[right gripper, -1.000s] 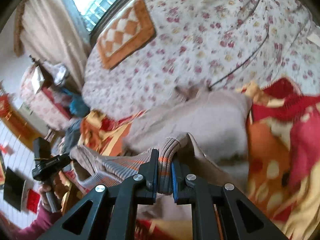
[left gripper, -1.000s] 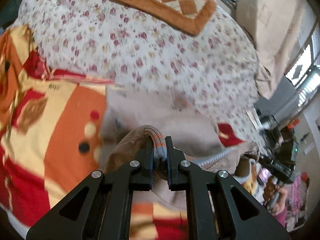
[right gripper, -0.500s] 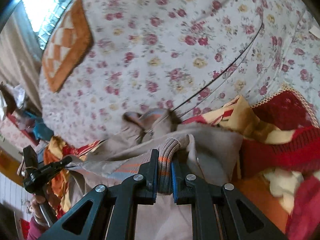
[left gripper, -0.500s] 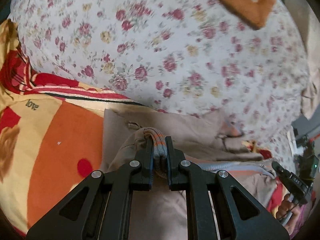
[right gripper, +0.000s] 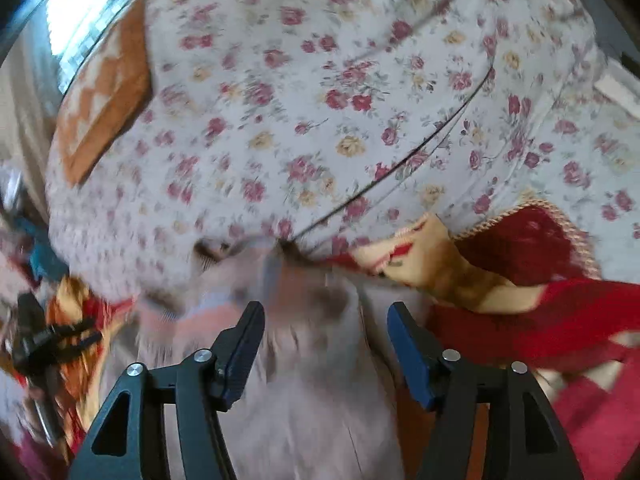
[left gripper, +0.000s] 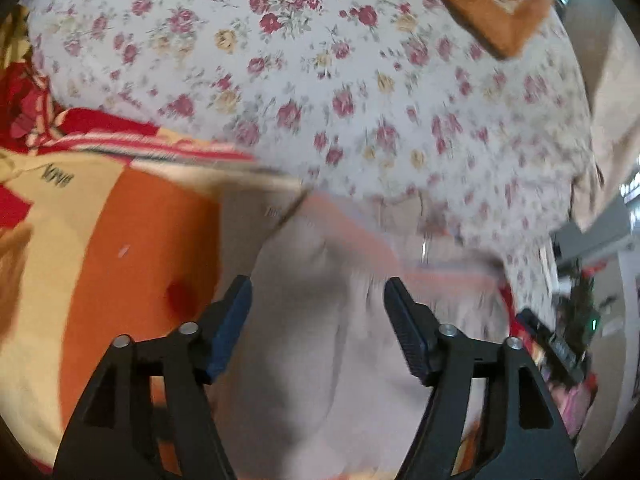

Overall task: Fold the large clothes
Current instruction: 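Fold the hem up toward the collar with both grippers and release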

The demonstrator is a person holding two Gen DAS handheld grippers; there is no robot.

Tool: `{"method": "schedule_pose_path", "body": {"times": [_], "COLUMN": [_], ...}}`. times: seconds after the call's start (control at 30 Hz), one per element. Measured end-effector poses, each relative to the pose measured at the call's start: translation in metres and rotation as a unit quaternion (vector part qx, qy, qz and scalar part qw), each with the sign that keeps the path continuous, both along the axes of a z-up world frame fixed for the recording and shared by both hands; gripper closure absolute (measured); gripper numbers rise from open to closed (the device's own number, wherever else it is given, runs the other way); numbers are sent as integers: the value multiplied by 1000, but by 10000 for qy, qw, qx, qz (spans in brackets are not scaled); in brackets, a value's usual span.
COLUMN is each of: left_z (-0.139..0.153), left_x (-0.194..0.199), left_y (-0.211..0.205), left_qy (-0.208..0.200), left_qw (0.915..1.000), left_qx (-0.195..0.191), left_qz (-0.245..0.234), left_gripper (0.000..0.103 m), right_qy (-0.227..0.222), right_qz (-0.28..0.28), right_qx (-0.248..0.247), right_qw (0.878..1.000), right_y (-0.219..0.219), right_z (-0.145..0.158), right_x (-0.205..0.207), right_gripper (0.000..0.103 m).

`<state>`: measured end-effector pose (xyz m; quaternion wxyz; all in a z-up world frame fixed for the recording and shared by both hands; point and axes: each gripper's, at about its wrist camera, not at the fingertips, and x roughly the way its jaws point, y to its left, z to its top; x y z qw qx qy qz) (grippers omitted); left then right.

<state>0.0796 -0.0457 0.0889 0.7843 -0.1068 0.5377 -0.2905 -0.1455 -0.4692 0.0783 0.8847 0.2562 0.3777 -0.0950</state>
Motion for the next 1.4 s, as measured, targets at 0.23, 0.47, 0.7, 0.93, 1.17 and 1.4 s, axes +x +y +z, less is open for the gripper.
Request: {"method": "schedule_pose_path", "body": {"times": [0.23,0.47,0.7,0.93,1.17,1.4], "left_z": [-44,-57,-43,-56,-56,-42], "left_x": [-63,-74,-70,-60,-46,-37], "left_y": [29,29,26,-3,-15,-9], "left_qy": [261,39,-153,-249,-675,-687], "left_qw": [9964,9947,9966,9913,9827,9845], "left_qx": [644,946,726,1273,1725,1594], "left_qz": [-486,-390,-357,-211,-32,245], "left_gripper": [28,28,28,28,27,28], "right_qy": [822,999,421,705,1111,747], "right_qz": [531,-352,-250,1325,1105,767], "right_qx": [4,-456,-904,-114,-1222,-793], "right_qw": [9952,9933,9947,9886,9801,9911], "right_y": [24,-5,26,108,153,112], "right_z": [-46,-55,1,-17,-72,-44], "right_x": [3,11,-15,61,140,126], "right_gripper": [86,99,65,54,96,96]}}
